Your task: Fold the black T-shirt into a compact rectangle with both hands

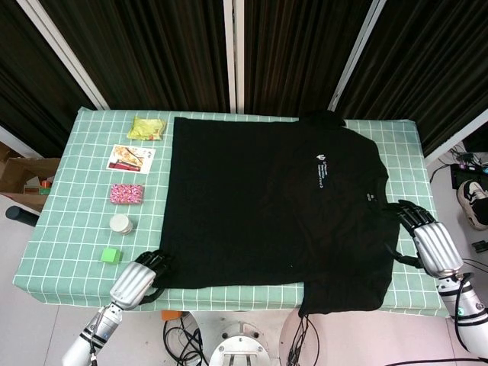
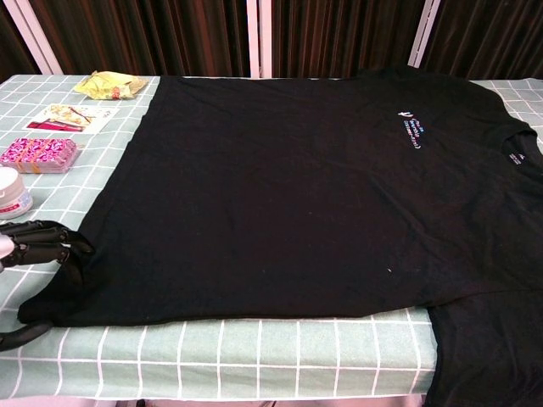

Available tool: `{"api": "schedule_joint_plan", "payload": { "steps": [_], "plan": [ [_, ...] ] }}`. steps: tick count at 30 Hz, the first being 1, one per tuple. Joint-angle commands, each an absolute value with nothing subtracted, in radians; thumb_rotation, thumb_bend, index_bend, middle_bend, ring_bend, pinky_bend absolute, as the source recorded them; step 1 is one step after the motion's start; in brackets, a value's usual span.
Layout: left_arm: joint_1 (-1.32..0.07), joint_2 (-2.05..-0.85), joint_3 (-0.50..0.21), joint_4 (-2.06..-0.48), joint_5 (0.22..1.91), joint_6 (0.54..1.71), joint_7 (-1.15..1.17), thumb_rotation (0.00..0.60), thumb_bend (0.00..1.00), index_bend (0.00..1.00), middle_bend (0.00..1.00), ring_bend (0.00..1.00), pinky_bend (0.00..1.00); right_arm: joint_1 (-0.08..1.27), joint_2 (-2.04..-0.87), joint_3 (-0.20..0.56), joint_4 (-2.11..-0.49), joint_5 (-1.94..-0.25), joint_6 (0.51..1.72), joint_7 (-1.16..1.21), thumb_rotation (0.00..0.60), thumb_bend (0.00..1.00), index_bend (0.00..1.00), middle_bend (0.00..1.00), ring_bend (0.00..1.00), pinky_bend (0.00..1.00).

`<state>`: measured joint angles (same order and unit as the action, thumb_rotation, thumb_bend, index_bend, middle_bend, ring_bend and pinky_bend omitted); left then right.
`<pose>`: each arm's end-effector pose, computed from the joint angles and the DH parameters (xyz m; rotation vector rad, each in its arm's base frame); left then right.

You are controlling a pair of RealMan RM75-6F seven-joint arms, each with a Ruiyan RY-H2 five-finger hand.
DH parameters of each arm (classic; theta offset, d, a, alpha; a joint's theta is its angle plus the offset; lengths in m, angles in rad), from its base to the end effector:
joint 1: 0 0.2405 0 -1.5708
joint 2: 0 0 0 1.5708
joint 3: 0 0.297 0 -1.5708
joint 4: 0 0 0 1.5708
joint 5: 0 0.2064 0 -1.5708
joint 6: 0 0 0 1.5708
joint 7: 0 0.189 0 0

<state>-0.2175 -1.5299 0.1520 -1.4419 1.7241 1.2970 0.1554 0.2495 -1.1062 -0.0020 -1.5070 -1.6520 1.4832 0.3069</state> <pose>-0.2766 0.2030 -0.0301 -1.9328 -0.9763 -0.9679 -0.3074 -0.2715 0.1730 1.5837 -0.9416 1.1862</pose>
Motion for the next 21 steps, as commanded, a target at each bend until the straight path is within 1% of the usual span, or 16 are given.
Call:
{"api": "schedule_joint_plan", "payload": {
  "steps": [1, 6, 9, 11, 13, 16, 18, 21],
  "plan": [
    [-0.214, -1.526, 0.16, -1.441, 1.726, 1.3, 0.162, 0.6, 0.3, 0.39, 0.22, 0.16, 0.25, 0.247, -1.107, -0.002, -1.505, -1.651, 1.482, 0.311, 0.6, 0.28, 0.27, 0.22, 0.13, 0.25],
    [-0.208, -1.533, 0.161, -1.428, 1.721, 1.304, 0.161, 0.6, 0.3, 0.37, 0.22, 0.15, 0.25, 0.244, -1.114, -0.001, -1.495, -1.652, 1.476, 0.319, 0.6, 0.28, 0.27, 0.22, 0.13, 0.25],
    [-0.216, -1.545, 0.153, -1.418, 1.712, 1.292, 0.148, 0.6, 0.31, 0.39, 0.22, 0.15, 0.25, 0.242, -1.116, -0.001, -1.491, -1.652, 1.475, 0.323, 0.6, 0.28, 0.27, 0.22, 0.13, 0.25],
    [-0.224, -1.555, 0.147, -1.411, 1.713, 1.286, 0.139, 0.6, 0.33, 0.41, 0.22, 0.15, 0.25, 0.24, -1.117, 0.001, -1.488, -1.65, 1.476, 0.326, 0.6, 0.28, 0.27, 0.22, 0.13, 0.25],
    [-0.231, -1.565, 0.141, -1.403, 1.713, 1.284, 0.125, 0.6, 0.38, 0.44, 0.23, 0.15, 0.25, 0.237, -1.118, 0.0, -1.486, -1.649, 1.475, 0.329, 0.6, 0.28, 0.27, 0.22, 0.13, 0.25],
    [-0.235, -1.581, 0.135, -1.384, 1.725, 1.301, 0.094, 0.6, 0.4, 0.51, 0.25, 0.16, 0.27, 0.232, -1.12, -0.003, -1.478, -1.648, 1.474, 0.333, 0.6, 0.28, 0.27, 0.22, 0.13, 0.25],
    [-0.235, -1.597, 0.131, -1.368, 1.736, 1.326, 0.057, 0.6, 0.45, 0.58, 0.28, 0.18, 0.28, 0.224, -1.128, -0.008, -1.469, -1.645, 1.474, 0.341, 0.6, 0.28, 0.27, 0.22, 0.13, 0.25],
    [-0.232, -1.617, 0.126, -1.34, 1.743, 1.353, 0.016, 0.6, 0.49, 0.61, 0.31, 0.19, 0.28, 0.214, -1.15, -0.029, -1.438, -1.663, 1.475, 0.365, 0.6, 0.29, 0.27, 0.22, 0.13, 0.25]
  ]
}}
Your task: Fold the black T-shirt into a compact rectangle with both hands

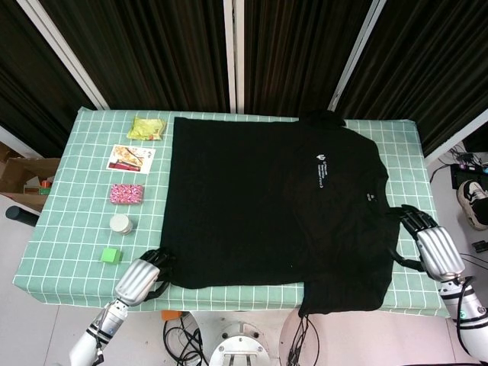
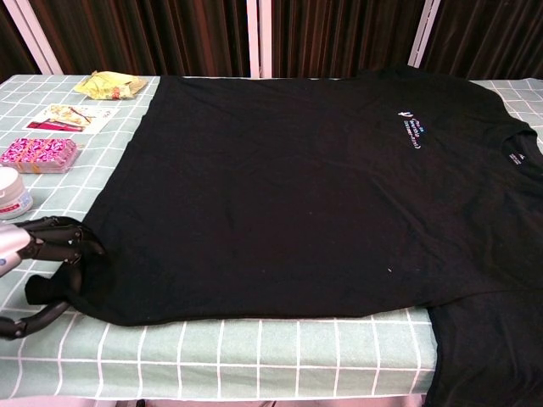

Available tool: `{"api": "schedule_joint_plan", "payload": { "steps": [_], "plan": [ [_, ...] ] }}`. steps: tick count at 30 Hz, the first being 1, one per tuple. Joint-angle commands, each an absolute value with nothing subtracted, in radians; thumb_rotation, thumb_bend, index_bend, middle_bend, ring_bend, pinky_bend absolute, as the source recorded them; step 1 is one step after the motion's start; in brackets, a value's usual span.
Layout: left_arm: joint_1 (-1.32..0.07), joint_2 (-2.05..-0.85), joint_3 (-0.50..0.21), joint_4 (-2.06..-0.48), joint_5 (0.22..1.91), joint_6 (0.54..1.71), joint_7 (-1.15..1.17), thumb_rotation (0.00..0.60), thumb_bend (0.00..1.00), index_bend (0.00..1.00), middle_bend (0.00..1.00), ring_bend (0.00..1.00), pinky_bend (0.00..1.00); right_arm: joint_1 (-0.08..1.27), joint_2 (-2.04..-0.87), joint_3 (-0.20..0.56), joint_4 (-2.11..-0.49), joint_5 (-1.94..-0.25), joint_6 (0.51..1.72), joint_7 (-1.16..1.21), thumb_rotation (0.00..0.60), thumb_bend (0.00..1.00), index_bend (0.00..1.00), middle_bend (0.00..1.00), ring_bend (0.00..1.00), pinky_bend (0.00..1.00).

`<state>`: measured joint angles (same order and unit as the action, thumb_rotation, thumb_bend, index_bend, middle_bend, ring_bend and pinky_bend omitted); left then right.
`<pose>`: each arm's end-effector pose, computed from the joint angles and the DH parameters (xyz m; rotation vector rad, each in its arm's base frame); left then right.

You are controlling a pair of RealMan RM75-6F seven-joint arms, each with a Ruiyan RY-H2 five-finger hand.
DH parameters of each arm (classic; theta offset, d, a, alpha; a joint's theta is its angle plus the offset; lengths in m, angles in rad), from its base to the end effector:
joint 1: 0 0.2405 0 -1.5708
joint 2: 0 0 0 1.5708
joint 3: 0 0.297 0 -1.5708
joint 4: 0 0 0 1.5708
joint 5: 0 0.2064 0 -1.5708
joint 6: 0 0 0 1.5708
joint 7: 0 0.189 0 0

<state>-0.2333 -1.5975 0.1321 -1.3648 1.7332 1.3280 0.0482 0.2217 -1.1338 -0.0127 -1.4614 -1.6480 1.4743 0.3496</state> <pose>-0.2698 0.2144 -0.0422 -1.8843 -1.0265 -1.0766 -0.3246 -0.2625 0.1646 1.5621 -1.0006 1.1653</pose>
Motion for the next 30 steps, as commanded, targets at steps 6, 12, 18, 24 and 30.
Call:
{"api": "schedule_joint_plan", "payload": {
  "steps": [6, 12, 18, 24, 30],
  "plan": [
    [-0.227, -1.638, 0.114, -1.312, 1.737, 1.391, -0.064, 0.6, 0.51, 0.64, 0.33, 0.2, 0.28, 0.187, -1.23, -0.097, -1.284, -1.766, 1.501, 0.298, 0.6, 0.22, 0.36, 0.16, 0.05, 0.18],
    [-0.231, -1.638, 0.117, -1.313, 1.733, 1.389, -0.084, 0.6, 0.51, 0.64, 0.33, 0.2, 0.28, 0.181, -1.322, -0.141, -1.138, -1.809, 1.456, 0.193, 0.6, 0.03, 0.43, 0.13, 0.0, 0.08],
    [-0.231, -1.638, 0.119, -1.317, 1.726, 1.389, -0.1, 0.6, 0.52, 0.64, 0.33, 0.2, 0.28, 0.176, -1.387, -0.156, -0.993, -1.811, 1.45, 0.233, 0.6, 0.03, 0.44, 0.13, 0.0, 0.08],
    [-0.231, -1.632, 0.116, -1.328, 1.711, 1.387, -0.118, 0.6, 0.53, 0.64, 0.33, 0.2, 0.28, 0.151, -1.399, -0.161, -0.896, -1.794, 1.485, 0.305, 0.6, 0.05, 0.44, 0.13, 0.0, 0.08],
    [-0.23, -1.637, 0.11, -1.332, 1.702, 1.391, -0.126, 0.6, 0.54, 0.63, 0.33, 0.2, 0.28, 0.157, -1.433, -0.152, -0.814, -1.784, 1.484, 0.333, 0.6, 0.08, 0.44, 0.13, 0.0, 0.07]
  ]
}}
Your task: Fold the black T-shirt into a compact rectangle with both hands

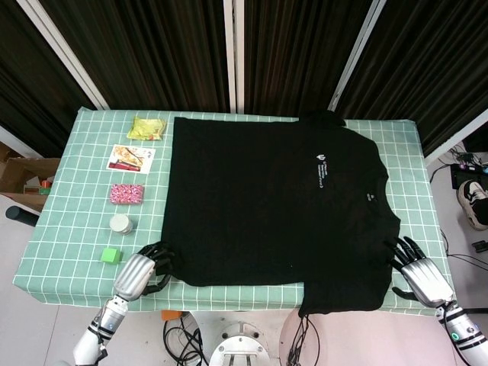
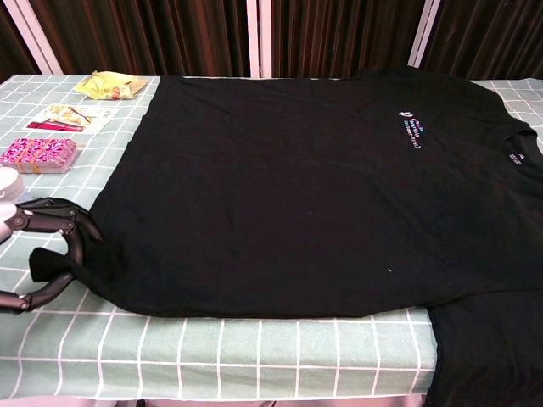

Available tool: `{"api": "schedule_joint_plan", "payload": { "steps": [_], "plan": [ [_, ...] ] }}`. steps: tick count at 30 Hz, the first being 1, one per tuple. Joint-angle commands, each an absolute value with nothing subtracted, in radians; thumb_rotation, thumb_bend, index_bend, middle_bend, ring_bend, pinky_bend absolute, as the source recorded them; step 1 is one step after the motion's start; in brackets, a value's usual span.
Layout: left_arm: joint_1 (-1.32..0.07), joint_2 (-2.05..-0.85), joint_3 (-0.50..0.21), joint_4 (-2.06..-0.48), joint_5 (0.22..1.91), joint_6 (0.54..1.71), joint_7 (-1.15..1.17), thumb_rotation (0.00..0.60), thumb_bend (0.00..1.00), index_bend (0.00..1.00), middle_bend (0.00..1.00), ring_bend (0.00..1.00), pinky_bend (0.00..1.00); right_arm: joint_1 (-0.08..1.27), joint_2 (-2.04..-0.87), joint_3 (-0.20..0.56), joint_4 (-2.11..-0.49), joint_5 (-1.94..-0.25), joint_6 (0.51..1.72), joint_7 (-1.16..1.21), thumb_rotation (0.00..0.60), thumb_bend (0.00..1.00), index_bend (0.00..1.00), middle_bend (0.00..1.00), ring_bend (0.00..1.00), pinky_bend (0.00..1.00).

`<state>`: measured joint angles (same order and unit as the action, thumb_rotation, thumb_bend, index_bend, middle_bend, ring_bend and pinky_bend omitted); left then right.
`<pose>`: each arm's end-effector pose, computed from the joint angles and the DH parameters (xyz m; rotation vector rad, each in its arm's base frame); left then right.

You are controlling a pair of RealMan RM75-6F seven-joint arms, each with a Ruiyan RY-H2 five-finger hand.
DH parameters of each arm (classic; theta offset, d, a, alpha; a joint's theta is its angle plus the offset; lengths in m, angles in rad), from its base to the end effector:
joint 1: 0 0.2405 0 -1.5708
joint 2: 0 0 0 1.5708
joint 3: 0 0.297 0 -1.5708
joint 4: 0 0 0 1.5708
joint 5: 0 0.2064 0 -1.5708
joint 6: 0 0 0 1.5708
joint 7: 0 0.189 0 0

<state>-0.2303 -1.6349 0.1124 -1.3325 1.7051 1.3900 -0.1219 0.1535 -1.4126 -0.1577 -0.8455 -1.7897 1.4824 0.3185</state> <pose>-0.2684 0.2234 -0.0387 -1.7367 -1.1721 -1.2266 -0.4156 -0.2171 0.0880 1.8727 -0.8045 0.7883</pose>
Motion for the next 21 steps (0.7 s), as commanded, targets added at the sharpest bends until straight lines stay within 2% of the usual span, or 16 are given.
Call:
{"api": "schedule_joint_plan", "payload": {
  "steps": [1, 6, 9, 11, 13, 16, 21],
  "plan": [
    [-0.231, -1.639, 0.109, -1.332, 1.699, 1.389, -0.129, 0.6, 0.54, 0.63, 0.33, 0.2, 0.28, 0.161, -1.444, -0.151, -0.795, -1.785, 1.484, 0.338, 0.6, 0.08, 0.44, 0.12, 0.0, 0.07],
    [-0.231, -1.646, 0.104, -1.327, 1.693, 1.39, -0.138, 0.6, 0.54, 0.63, 0.33, 0.2, 0.28, 0.184, -1.496, -0.149, -0.728, -1.794, 1.478, 0.359, 0.6, 0.13, 0.44, 0.12, 0.0, 0.06],
    [-0.23, -1.647, 0.105, -1.325, 1.689, 1.389, -0.143, 0.6, 0.54, 0.63, 0.33, 0.2, 0.28, 0.193, -1.527, -0.161, -0.698, -1.809, 1.477, 0.375, 0.6, 0.22, 0.45, 0.13, 0.0, 0.06],
    [-0.228, -1.648, 0.106, -1.324, 1.687, 1.391, -0.155, 0.6, 0.54, 0.63, 0.33, 0.2, 0.28, 0.191, -1.546, -0.167, -0.675, -1.818, 1.494, 0.38, 0.6, 0.34, 0.52, 0.15, 0.0, 0.06],
    [-0.223, -1.653, 0.104, -1.321, 1.69, 1.41, -0.186, 0.6, 0.54, 0.64, 0.35, 0.21, 0.28, 0.184, -1.559, -0.168, -0.656, -1.819, 1.516, 0.391, 0.6, 0.46, 0.64, 0.19, 0.01, 0.06],
    [-0.215, -1.656, 0.101, -1.315, 1.69, 1.433, -0.227, 0.6, 0.55, 0.65, 0.38, 0.22, 0.28, 0.168, -1.57, -0.163, -0.643, -1.811, 1.56, 0.427, 0.6, 0.5, 0.73, 0.23, 0.01, 0.06],
    [-0.202, -1.625, 0.103, -1.344, 1.695, 1.468, -0.255, 0.6, 0.55, 0.66, 0.38, 0.22, 0.28, 0.143, -1.545, -0.15, -0.676, -1.807, 1.658, 0.445, 0.6, 0.51, 0.77, 0.23, 0.01, 0.06]
  ]
}}
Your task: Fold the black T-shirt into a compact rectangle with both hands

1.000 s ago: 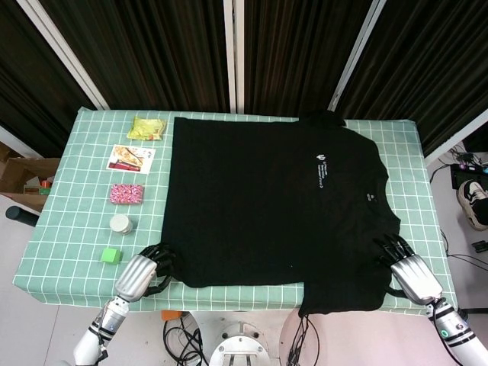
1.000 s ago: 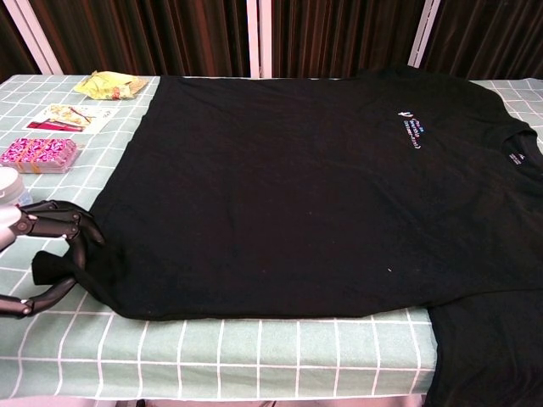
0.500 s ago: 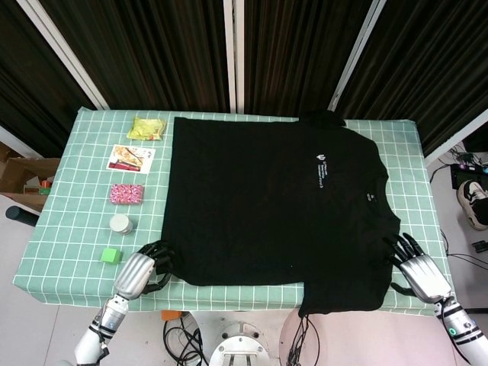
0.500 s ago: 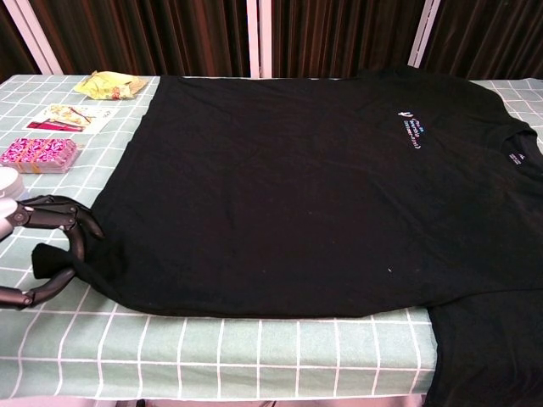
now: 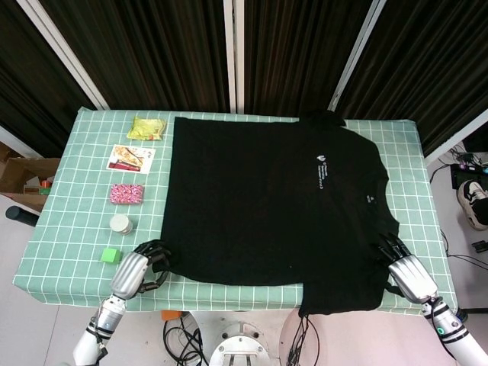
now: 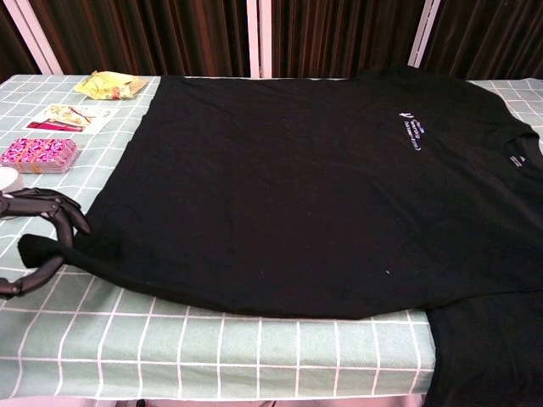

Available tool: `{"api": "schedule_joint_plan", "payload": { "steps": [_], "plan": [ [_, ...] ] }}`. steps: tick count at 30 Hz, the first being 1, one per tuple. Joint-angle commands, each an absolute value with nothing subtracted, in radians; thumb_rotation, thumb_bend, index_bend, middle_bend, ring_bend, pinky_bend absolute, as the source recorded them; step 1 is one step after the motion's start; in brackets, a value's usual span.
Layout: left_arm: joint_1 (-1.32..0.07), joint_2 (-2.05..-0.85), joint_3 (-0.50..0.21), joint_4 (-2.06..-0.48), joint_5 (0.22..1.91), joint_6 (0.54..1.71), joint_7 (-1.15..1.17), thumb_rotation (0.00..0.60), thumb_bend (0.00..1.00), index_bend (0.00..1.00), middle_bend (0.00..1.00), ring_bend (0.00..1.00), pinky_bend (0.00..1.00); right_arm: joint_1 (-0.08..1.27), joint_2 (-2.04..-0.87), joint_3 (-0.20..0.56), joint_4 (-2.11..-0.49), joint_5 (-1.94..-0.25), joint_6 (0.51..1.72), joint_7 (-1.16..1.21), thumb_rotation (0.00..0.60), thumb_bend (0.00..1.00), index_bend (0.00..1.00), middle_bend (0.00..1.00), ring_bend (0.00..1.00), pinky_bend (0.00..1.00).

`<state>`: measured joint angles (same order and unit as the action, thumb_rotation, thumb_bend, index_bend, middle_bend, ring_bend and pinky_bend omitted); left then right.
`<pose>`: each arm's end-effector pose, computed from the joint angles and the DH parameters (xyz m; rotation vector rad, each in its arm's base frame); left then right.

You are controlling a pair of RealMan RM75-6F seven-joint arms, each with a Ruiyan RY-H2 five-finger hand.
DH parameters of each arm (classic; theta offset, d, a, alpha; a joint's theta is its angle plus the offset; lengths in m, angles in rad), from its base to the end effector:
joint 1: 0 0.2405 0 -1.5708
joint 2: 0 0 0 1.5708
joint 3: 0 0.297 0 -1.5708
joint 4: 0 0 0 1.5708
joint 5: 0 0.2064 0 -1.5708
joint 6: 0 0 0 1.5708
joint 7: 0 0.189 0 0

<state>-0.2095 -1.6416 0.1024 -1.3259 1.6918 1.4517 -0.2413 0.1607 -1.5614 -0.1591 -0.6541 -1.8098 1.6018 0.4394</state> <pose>-0.2718 0.2235 -0.0276 -1.6086 -1.2627 -1.3356 -0.4001 -0.2232 0.0599 1.8688 -0.7838 0.9715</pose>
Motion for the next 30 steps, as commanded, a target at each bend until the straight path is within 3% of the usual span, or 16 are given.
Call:
{"api": "schedule_joint_plan", "payload": {
  "steps": [1, 16, 24, 30],
  "plan": [
    [-0.197, -1.614, 0.105, -1.355, 1.696, 1.479, -0.261, 0.6, 0.55, 0.66, 0.38, 0.22, 0.28, 0.139, -1.535, -0.148, -0.69, -1.809, 1.679, 0.442, 0.6, 0.51, 0.77, 0.24, 0.01, 0.06],
    [-0.071, -1.324, 0.23, -1.648, 1.832, 1.695, -0.248, 0.6, 0.55, 0.66, 0.38, 0.22, 0.28, -0.007, -1.313, -0.175, -1.039, -1.872, 1.989, 0.316, 0.6, 0.52, 0.78, 0.24, 0.02, 0.1],
    [-0.025, -1.207, 0.295, -1.734, 1.898, 1.737, -0.225, 0.6, 0.55, 0.66, 0.38, 0.22, 0.28, -0.068, -1.29, -0.186, -1.076, -1.905, 2.069, 0.303, 0.6, 0.54, 0.78, 0.24, 0.05, 0.12],
    [-0.045, -1.191, 0.263, -1.768, 1.895, 1.709, -0.241, 0.6, 0.55, 0.66, 0.37, 0.22, 0.28, -0.054, -1.295, -0.158, -1.095, -1.897, 2.046, 0.304, 0.6, 0.56, 0.78, 0.24, 0.05, 0.12]
  ]
}}
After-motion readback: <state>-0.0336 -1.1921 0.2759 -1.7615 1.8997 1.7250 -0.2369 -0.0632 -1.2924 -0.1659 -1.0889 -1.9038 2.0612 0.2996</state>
